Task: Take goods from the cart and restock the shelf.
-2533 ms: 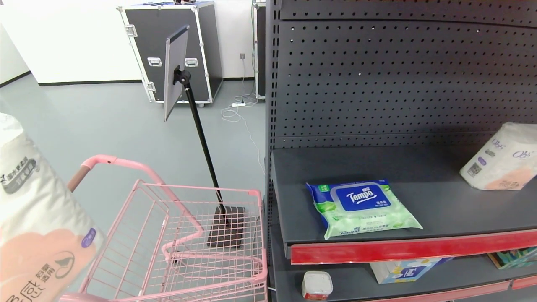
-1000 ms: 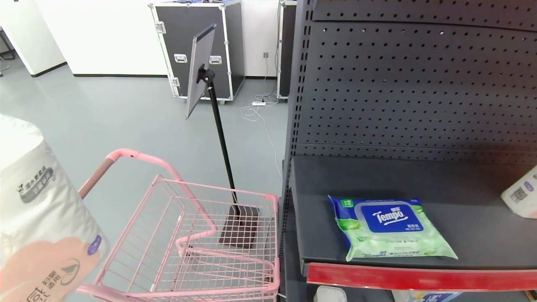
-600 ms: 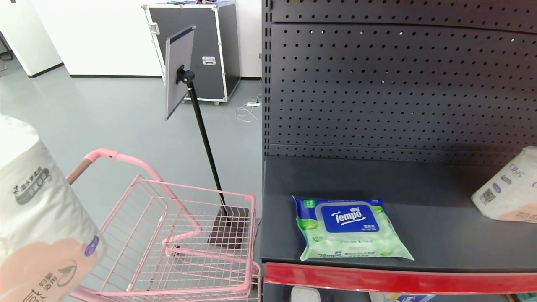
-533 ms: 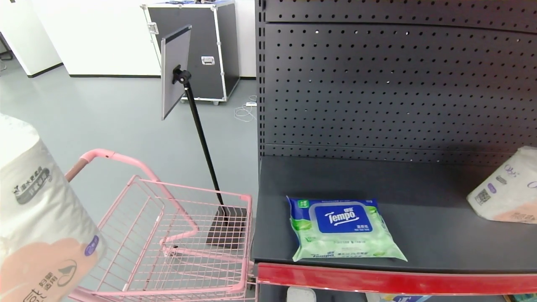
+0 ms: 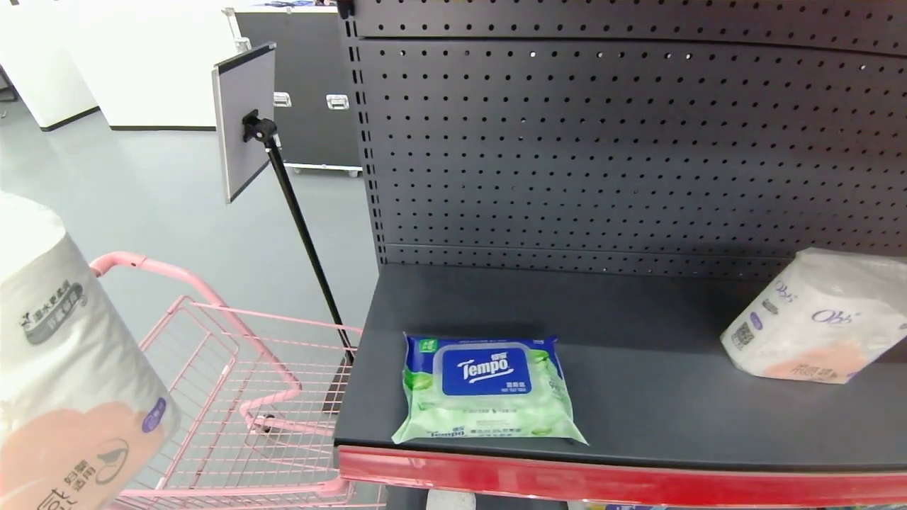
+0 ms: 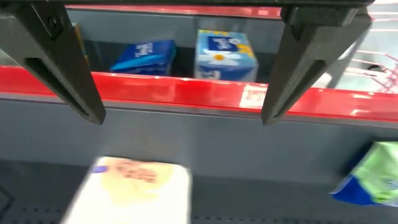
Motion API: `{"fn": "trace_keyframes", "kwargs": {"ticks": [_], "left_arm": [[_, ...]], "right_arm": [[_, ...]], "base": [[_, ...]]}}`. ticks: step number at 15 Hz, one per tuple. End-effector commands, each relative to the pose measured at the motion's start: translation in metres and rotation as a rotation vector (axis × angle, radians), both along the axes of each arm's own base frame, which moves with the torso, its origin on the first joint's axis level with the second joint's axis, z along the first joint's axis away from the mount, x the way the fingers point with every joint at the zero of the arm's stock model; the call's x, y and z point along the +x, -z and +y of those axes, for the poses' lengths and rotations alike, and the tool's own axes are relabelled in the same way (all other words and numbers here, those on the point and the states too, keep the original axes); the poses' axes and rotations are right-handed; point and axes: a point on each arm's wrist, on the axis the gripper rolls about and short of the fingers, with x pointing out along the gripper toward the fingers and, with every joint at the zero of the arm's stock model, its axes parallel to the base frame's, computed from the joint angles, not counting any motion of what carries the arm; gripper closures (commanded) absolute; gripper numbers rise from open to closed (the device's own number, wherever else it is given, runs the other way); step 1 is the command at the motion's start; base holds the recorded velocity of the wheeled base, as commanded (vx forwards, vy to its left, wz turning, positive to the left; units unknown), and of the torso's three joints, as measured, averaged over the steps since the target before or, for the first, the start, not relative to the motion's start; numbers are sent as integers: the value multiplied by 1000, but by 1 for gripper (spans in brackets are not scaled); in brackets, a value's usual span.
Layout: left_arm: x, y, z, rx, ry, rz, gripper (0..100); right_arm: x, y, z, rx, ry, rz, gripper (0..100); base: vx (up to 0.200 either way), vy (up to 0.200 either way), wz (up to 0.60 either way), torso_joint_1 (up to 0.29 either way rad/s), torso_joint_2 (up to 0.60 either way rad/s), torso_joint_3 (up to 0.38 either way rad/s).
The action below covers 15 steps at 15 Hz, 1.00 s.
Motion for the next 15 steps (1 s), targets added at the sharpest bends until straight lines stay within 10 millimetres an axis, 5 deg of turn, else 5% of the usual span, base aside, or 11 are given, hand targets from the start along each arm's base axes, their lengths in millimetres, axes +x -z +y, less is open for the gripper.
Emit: {"fn": "trace_keyframes", "kwargs": {"ticks": [1, 15], "left_arm": [[0, 0, 0, 0, -1, 1, 100], [-2, 0, 0, 9, -2, -14, 100]], "right_arm": [[0, 0, 0, 0, 0, 0, 0], [0, 0, 0, 0, 0, 0, 0]], "base": [[0, -200, 0, 2, 7, 2], [0, -200, 0, 2, 2, 2]]}}
